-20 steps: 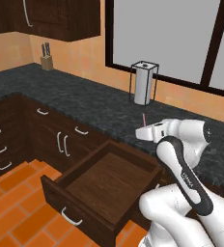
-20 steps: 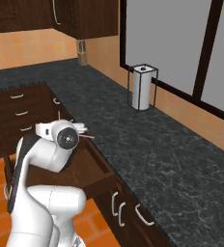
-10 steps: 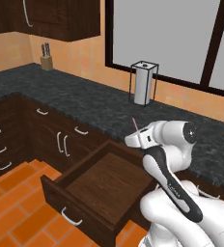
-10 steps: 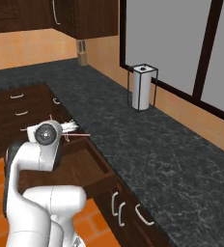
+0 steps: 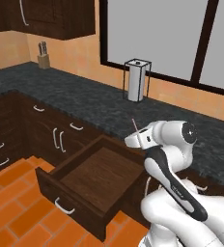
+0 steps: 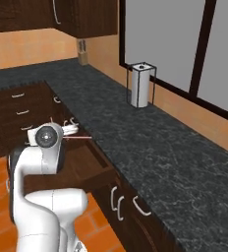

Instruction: Take a straw from the drawer in front and place it inside the glass cup on the dining counter.

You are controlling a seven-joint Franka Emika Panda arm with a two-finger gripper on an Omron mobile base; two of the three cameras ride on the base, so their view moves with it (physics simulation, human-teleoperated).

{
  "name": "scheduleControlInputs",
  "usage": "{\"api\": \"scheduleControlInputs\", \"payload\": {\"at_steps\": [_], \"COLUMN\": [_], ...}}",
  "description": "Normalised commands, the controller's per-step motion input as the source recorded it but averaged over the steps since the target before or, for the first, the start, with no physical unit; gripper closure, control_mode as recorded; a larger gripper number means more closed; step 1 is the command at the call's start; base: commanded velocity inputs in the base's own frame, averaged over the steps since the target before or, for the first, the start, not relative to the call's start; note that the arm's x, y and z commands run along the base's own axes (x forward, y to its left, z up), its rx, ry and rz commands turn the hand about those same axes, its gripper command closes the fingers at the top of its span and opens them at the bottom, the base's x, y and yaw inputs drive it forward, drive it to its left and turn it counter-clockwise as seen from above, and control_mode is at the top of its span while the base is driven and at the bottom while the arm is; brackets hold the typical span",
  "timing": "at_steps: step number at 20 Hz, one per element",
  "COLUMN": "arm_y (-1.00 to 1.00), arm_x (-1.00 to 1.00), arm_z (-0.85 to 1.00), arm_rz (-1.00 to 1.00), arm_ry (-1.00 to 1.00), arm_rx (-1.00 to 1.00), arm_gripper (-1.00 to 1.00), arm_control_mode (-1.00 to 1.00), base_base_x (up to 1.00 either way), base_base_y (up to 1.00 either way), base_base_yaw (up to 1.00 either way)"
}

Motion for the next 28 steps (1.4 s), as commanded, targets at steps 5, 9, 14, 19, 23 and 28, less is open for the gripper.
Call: {"api": "scheduleControlInputs", "payload": {"at_steps": [5, 9, 14, 19, 23, 28], "arm_y": [0.00, 0.00, 0.00, 0.00, 0.00, 0.00], "arm_x": [0.00, 0.00, 0.00, 0.00, 0.00, 0.00], "arm_z": [0.00, 0.00, 0.00, 0.00, 0.00, 0.00], "arm_rz": [0.00, 0.00, 0.00, 0.00, 0.00, 0.00], "arm_ry": [0.00, 0.00, 0.00, 0.00, 0.00, 0.00], "arm_rx": [0.00, 0.00, 0.00, 0.00, 0.00, 0.00], "arm_gripper": [1.00, 1.00, 1.00, 1.00, 1.00, 1.00], "arm_control_mode": [1.00, 1.00, 1.00, 1.00, 1.00, 1.00], "base_base_x": [-0.75, -0.74, -0.54, -0.23, -0.20, -0.11], "base_base_y": [0.04, 0.00, 0.06, 0.14, 0.44, 0.93], "base_base_yaw": [0.18, 0.45, 0.53, 0.56, 0.47, 0.31]}}
